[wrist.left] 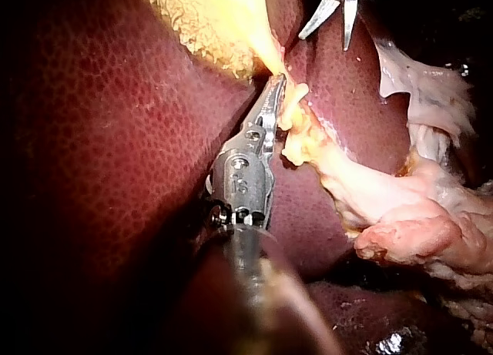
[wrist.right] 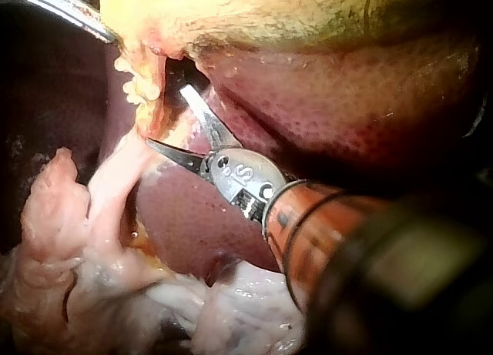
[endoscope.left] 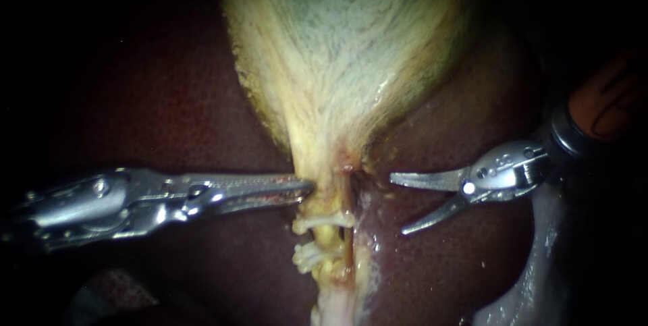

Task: Go to the cutting position left tube

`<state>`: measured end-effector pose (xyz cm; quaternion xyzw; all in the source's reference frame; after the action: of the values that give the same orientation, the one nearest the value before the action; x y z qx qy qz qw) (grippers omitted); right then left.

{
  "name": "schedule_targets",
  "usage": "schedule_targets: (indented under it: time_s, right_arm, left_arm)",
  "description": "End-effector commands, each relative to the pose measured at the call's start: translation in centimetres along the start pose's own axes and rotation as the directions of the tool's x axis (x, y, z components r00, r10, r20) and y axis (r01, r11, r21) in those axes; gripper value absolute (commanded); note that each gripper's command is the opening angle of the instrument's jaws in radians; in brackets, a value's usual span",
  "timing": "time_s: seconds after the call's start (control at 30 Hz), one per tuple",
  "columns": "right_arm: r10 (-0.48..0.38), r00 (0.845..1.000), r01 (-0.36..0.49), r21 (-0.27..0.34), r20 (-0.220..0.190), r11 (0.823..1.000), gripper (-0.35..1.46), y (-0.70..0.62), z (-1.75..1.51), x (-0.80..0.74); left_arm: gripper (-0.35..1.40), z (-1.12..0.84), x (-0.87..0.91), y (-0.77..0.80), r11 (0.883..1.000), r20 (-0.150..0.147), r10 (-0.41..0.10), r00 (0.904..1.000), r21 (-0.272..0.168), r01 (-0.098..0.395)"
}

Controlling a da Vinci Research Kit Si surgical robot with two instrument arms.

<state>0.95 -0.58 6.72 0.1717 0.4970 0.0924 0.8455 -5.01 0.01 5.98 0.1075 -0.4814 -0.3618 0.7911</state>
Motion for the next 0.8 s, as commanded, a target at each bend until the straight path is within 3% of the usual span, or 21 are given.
schedule_targets:
  time_s: [0.03,0.17,0.4,0.6,0.8]
  right_arm:
    - [0.011,1.000,-0.010,0.011,-0.002,1.000,1.41,-0.03,0.04,-0.02]
    - [0.035,0.999,-0.034,0.056,-0.009,0.998,1.41,-0.21,0.32,-0.11]
    - [0.076,0.997,-0.077,0.127,0.015,0.989,1.40,-0.52,0.90,-0.26]
    - [0.097,0.995,-0.101,0.158,0.036,0.982,1.36,-0.58,1.17,-0.38]
    - [0.102,0.994,-0.108,0.155,0.043,0.982,1.35,-0.49,1.20,-0.44]
  left_arm:
    - [-0.35,-0.02,0.00,0.00,1.000,0.001,0.000,1.0000,0.002,0.000]
    - [-0.35,-0.20,-0.03,0.07,1.000,-0.001,-0.002,1.0000,0.008,0.002]
    - [-0.35,-0.51,-0.07,0.19,1.000,-0.001,-0.006,1.0000,-0.015,0.006]
    - [-0.35,-0.55,-0.07,0.19,1.000,-0.002,-0.006,1.0000,-0.014,0.006]
    - [-0.35,-0.57,-0.09,0.14,1.000,-0.002,-0.007,1.0000,-0.016,0.007]
